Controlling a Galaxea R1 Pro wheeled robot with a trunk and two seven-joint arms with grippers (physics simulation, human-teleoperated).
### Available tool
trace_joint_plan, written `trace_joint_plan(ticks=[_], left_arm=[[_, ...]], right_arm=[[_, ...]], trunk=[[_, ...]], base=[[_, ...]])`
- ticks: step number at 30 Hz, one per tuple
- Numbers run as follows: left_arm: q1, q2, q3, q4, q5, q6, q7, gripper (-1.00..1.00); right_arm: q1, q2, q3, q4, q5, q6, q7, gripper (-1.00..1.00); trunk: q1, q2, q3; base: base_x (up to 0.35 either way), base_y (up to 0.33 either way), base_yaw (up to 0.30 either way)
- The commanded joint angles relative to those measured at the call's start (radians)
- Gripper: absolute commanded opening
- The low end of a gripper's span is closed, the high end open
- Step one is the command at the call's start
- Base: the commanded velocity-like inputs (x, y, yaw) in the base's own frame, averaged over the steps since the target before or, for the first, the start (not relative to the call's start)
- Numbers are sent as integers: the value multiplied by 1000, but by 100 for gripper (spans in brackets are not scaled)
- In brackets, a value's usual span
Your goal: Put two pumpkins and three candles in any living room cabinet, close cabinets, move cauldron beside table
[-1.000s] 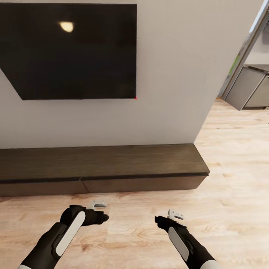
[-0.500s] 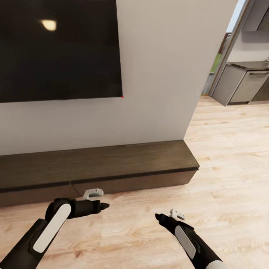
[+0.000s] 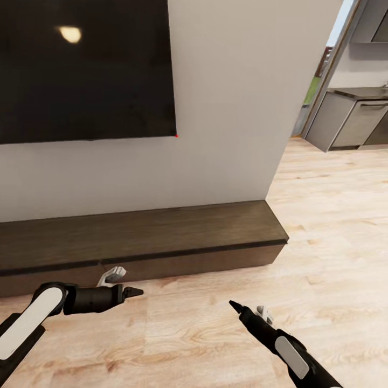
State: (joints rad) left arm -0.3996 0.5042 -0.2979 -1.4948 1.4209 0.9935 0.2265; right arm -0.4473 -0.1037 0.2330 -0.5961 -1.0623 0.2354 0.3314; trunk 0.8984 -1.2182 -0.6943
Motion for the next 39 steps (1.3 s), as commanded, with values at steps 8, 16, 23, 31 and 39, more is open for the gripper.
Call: trace_joint_plan(ticks=[8, 16, 23, 31, 39], left_arm=[[-1, 39, 4, 2, 88, 0, 8, 100], [-1, 40, 6, 6, 94, -1, 8, 100], [-1, 40, 5, 6, 100, -1, 8, 100], [-1, 40, 1, 3, 102, -1, 8, 100], [-1, 40, 0, 2, 102, -1, 7, 100]], right_arm=[[-1, 6, 3, 20, -112, -227, 26, 100], [-4, 8, 6, 17, -277, -256, 32, 100], [-9, 7, 10, 17, -290, -330, 33, 100], [-10, 2, 8, 6, -291, -213, 80, 100], [-10, 1, 4, 9, -291, -148, 170, 100]], trunk=[[31, -57, -26], [61, -113, -51], [88, -162, -73], [119, -218, -98], [150, -274, -123]], base=[[0, 0, 0], [0, 0, 0], [0, 0, 0], [0, 0, 0], [0, 0, 0]])
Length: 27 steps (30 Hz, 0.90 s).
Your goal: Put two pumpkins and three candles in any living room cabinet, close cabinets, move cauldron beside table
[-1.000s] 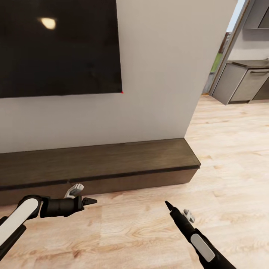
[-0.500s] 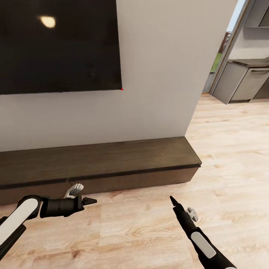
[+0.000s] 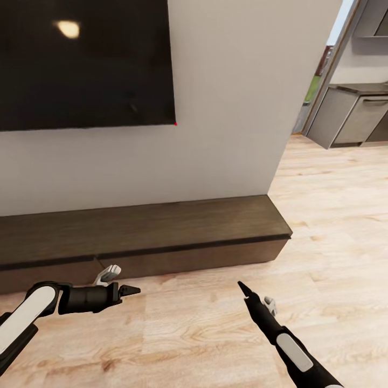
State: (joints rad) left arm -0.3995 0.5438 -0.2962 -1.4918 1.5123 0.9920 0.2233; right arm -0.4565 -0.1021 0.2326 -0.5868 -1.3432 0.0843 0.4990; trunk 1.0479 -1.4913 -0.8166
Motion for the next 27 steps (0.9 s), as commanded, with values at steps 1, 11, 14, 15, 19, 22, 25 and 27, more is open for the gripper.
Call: trace_joint_plan(ticks=[1, 11, 14, 15, 19, 22, 25, 27], left_arm=[[-1, 1, -1, -1, 11, 0, 10, 100], [-1, -1, -3, -1, 11, 0, 10, 100], [-1, 0, -3, -1, 11, 0, 10, 100], [-1, 0, -3, -1, 11, 0, 10, 100], [-1, -1, -2, -1, 11, 0, 10, 100], [-1, -1, -2, -1, 11, 0, 10, 100], [-1, 0, -1, -1, 11, 0, 10, 100], [-1, 0, -1, -1, 11, 0, 10, 100]], right_arm=[[-1, 0, 4, 0, -10, 2, 5, 100], [-1, 3, 2, 6, -22, -1, 12, 100], [-1, 4, 2, 8, -41, -5, 11, 100], [-1, 5, 2, 8, -46, -6, 11, 100], [-1, 3, 2, 8, -55, -7, 12, 100], [-1, 3, 2, 8, -57, -8, 12, 100], [-1, 4, 2, 8, -57, -8, 12, 100], [-1, 5, 2, 8, -57, -8, 12, 100]], trunk=[[4, -8, -4], [42, -78, -35], [54, -99, -45], [58, -106, -48], [73, -134, -60], [84, -155, -68], [96, -176, -77], [104, -190, -82]], base=[[0, 0, 0], [0, 0, 0], [0, 0, 0], [0, 0, 0], [0, 0, 3], [0, 0, 79], [0, 0, 59], [0, 0, 23]])
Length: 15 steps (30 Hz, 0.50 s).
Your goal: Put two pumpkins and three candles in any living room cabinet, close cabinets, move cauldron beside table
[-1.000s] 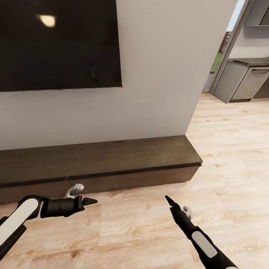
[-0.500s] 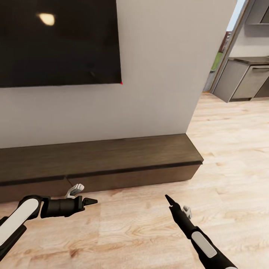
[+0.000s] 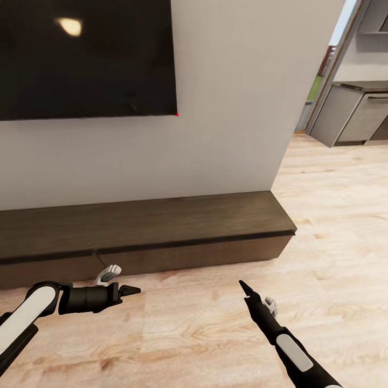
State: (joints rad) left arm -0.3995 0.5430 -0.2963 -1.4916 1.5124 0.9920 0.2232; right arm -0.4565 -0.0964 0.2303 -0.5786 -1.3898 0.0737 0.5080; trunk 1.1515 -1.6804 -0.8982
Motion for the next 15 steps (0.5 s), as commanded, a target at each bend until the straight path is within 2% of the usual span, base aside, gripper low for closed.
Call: trace_joint_plan(ticks=[1, 6, 13, 15], left_arm=[[-1, 0, -1, -1, 11, 0, 10, 100], [-1, 0, -1, -1, 11, 0, 10, 100], [-1, 0, -2, -1, 11, 0, 10, 100], [-1, 0, -3, -1, 11, 0, 10, 100]], right_arm=[[-1, -1, 4, 0, -11, 3, 3, 100], [-1, 0, 6, 0, -11, 3, 4, 100], [-1, 0, 6, 0, -11, 3, 5, 100], [-1, 0, 6, 0, -11, 3, 5, 100]], trunk=[[4, -8, -4], [23, -43, -19], [23, -43, -17], [31, -57, -24]], base=[[0, 0, 12], [0, 0, 4], [0, 0, 76], [0, 0, 16]])
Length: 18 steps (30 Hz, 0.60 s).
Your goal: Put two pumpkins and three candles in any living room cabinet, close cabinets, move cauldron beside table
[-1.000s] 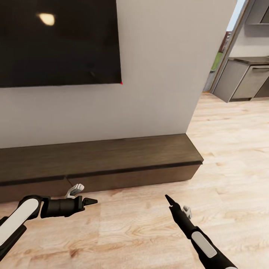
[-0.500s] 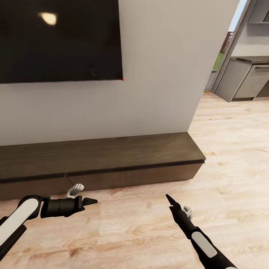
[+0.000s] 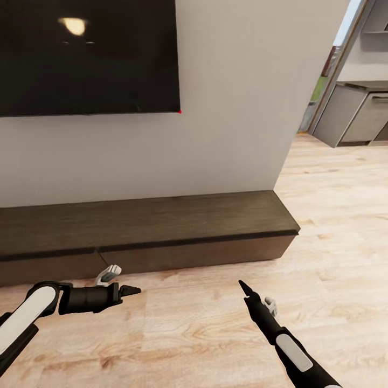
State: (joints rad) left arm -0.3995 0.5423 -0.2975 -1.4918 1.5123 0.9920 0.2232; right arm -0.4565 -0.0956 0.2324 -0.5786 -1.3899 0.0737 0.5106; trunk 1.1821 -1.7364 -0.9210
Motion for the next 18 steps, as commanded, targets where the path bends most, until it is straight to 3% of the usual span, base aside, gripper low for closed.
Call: trace_joint_plan(ticks=[1, 18], left_arm=[[-1, 1, -1, -1, 11, 0, 10, 100], [-1, -2, -4, -1, 11, 0, 10, 100]], right_arm=[[-1, -1, 5, 0, -11, 3, 3, 100], [-1, -2, 5, -4, -9, 3, 5, 100]], trunk=[[4, -8, -4], [69, -127, -47]], base=[[0, 0, 9], [0, 0, 103]])
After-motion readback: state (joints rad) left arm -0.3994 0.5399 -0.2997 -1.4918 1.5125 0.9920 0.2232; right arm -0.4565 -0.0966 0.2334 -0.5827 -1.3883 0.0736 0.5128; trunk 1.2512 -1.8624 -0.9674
